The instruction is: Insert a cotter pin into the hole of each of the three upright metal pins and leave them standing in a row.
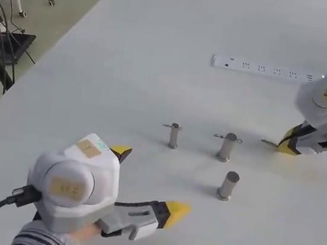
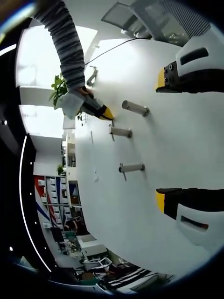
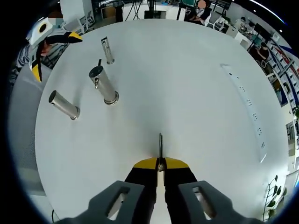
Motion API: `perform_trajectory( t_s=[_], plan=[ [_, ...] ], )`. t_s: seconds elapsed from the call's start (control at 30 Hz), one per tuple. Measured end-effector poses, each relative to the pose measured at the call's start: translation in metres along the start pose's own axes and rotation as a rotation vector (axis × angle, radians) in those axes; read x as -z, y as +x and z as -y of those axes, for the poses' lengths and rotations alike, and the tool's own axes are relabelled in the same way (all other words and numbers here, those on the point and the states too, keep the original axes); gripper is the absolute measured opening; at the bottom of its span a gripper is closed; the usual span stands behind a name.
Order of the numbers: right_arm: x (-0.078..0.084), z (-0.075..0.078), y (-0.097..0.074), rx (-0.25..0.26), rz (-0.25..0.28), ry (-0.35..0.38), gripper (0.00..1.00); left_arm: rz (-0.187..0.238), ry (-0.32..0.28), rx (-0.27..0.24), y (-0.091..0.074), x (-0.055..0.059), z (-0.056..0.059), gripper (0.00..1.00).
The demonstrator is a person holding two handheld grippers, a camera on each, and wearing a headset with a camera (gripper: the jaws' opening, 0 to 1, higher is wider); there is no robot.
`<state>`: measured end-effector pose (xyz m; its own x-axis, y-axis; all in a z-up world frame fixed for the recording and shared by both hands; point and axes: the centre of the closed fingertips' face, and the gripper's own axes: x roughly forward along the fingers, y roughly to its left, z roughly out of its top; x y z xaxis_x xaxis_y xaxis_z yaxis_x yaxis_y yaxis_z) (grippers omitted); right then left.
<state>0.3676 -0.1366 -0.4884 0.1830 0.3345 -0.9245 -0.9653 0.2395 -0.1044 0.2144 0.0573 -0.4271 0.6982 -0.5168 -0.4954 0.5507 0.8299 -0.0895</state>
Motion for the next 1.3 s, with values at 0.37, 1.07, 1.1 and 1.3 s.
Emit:
perform_trajectory(
  t_s=[0.37, 1.07, 1.1, 1.3],
  plan=[
    [0.002, 0.001, -0.001, 0.005, 0.047, 0.100, 0.00, 0.008, 0.007, 0.003, -0.002, -0.005, 0.001, 0.81],
    [-0.049, -0.021, -0.057, 0.146, 0.272, 0.019, 0.00, 0.035, 0.000, 0.042, -0.005, -0.028, 0.004, 0.68],
    [-0.052, -0.024, -0.060, 0.146, 0.280, 0.013, 0.00, 0.034, 0.004, 0.047, -0.004, -0.029, 0.004, 0.67],
    [-0.079, -0.043, -0.079, 0.166, 0.370, -0.033, 0.00, 0.062, -0.022, 0.090, -0.004, -0.043, 0.010, 0.59]
  ],
)
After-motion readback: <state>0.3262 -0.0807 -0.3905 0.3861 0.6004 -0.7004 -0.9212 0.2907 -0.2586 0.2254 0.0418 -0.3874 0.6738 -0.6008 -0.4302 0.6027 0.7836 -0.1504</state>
